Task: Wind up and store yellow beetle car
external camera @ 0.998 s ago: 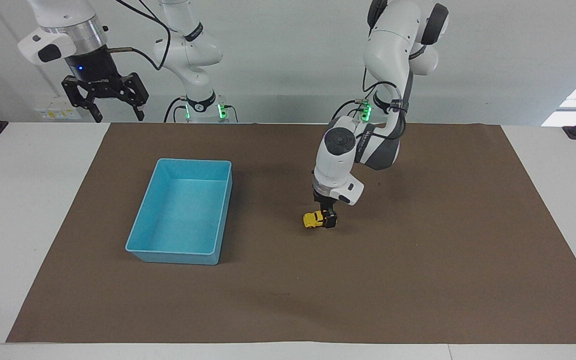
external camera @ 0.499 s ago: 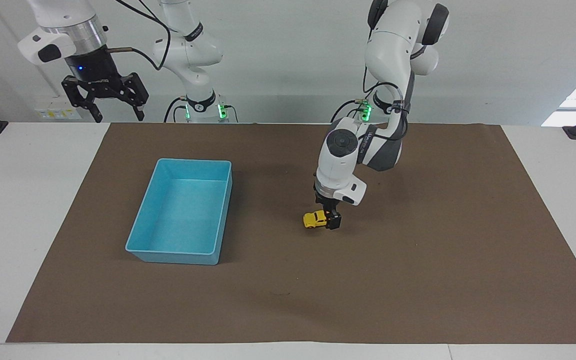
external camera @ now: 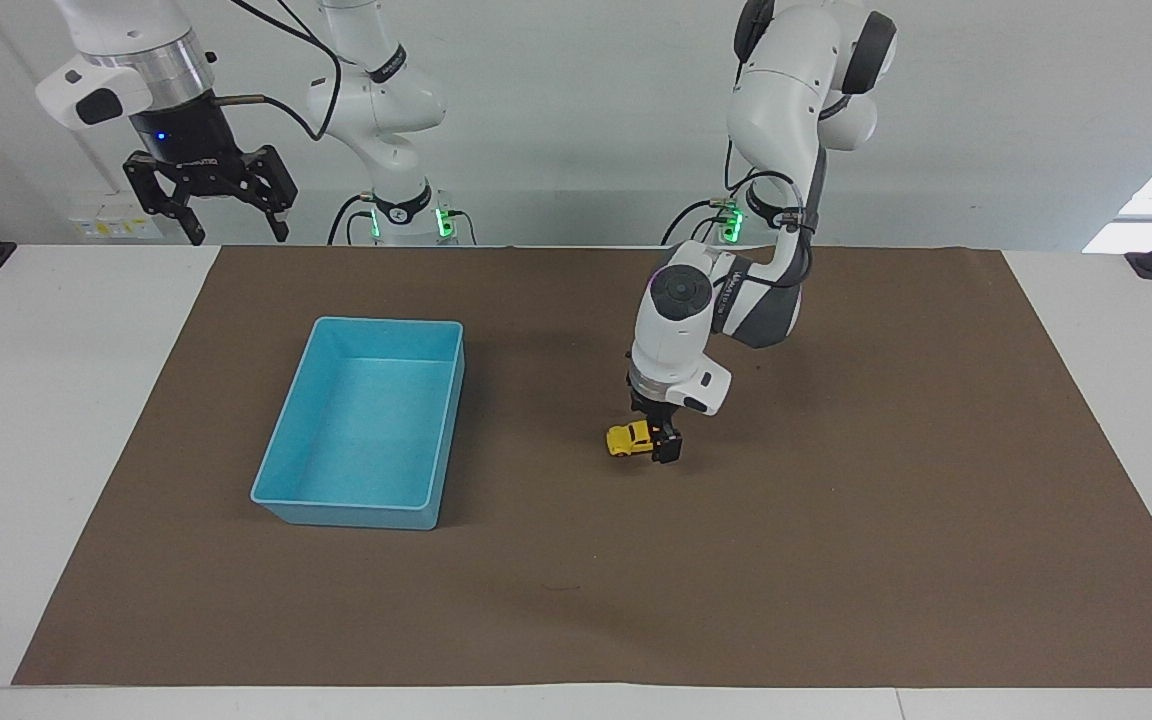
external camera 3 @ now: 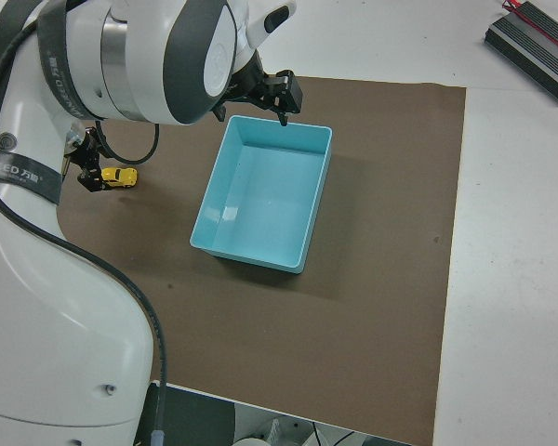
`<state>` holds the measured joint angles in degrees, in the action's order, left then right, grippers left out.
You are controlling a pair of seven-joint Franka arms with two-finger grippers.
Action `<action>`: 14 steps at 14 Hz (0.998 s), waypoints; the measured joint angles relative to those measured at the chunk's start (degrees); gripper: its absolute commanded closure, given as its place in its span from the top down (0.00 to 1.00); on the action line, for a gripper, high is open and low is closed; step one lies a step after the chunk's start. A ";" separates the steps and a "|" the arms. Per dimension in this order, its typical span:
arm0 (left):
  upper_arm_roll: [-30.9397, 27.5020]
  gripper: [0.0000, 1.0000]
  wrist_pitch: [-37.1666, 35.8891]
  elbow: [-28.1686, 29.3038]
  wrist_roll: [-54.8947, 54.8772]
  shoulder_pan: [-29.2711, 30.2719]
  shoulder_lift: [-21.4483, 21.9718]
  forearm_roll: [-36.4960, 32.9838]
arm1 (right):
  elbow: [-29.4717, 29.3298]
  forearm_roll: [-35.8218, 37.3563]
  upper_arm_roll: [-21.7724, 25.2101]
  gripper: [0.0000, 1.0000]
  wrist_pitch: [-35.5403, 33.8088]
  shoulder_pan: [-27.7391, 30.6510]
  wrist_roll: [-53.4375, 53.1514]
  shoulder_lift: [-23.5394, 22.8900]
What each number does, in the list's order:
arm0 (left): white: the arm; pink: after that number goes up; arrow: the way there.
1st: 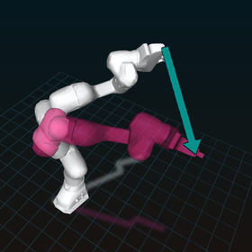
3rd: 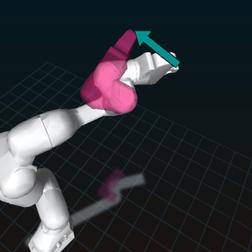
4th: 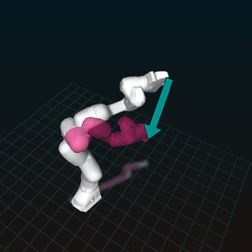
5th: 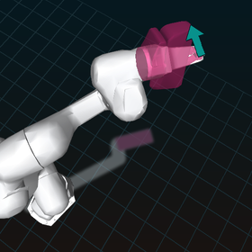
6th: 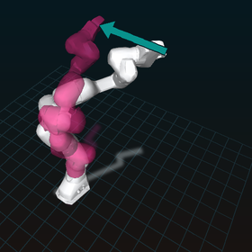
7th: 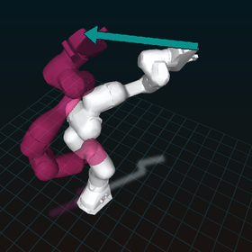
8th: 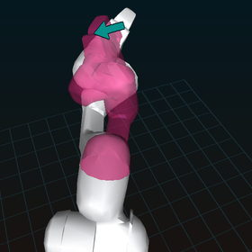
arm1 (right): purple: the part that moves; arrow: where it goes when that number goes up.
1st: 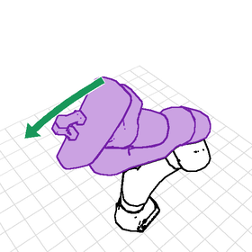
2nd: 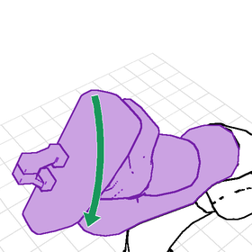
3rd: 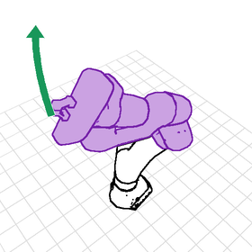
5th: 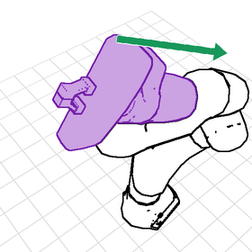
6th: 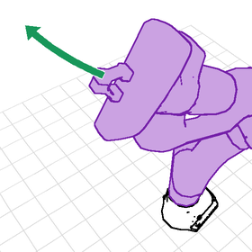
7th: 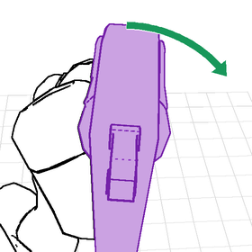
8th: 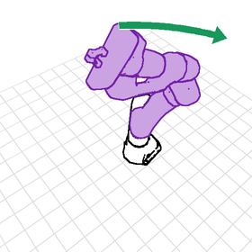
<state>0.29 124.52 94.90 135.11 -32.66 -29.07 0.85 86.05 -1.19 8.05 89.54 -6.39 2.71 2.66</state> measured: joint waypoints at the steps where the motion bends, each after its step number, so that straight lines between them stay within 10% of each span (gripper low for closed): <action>1: 0.00 0.53 0.14 0.00 0.00 0.00 -0.02 -0.07 | 0.00 0.00 0.00 1.00 0.00 0.00 0.00 0.00; 5: 0.06 0.23 0.49 0.00 -0.05 -0.02 -0.19 -0.64 | 0.00 0.00 0.00 1.00 0.00 0.00 0.00 0.00; 14: 0.14 0.28 0.44 0.03 -3.19 -0.03 -0.15 -1.24 | 0.00 0.00 0.00 1.00 0.00 0.00 0.00 0.00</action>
<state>0.43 124.96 94.93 131.92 -32.69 -29.22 -0.39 86.05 -1.19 8.05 89.54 -6.39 2.71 2.66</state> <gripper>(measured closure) 0.555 0.000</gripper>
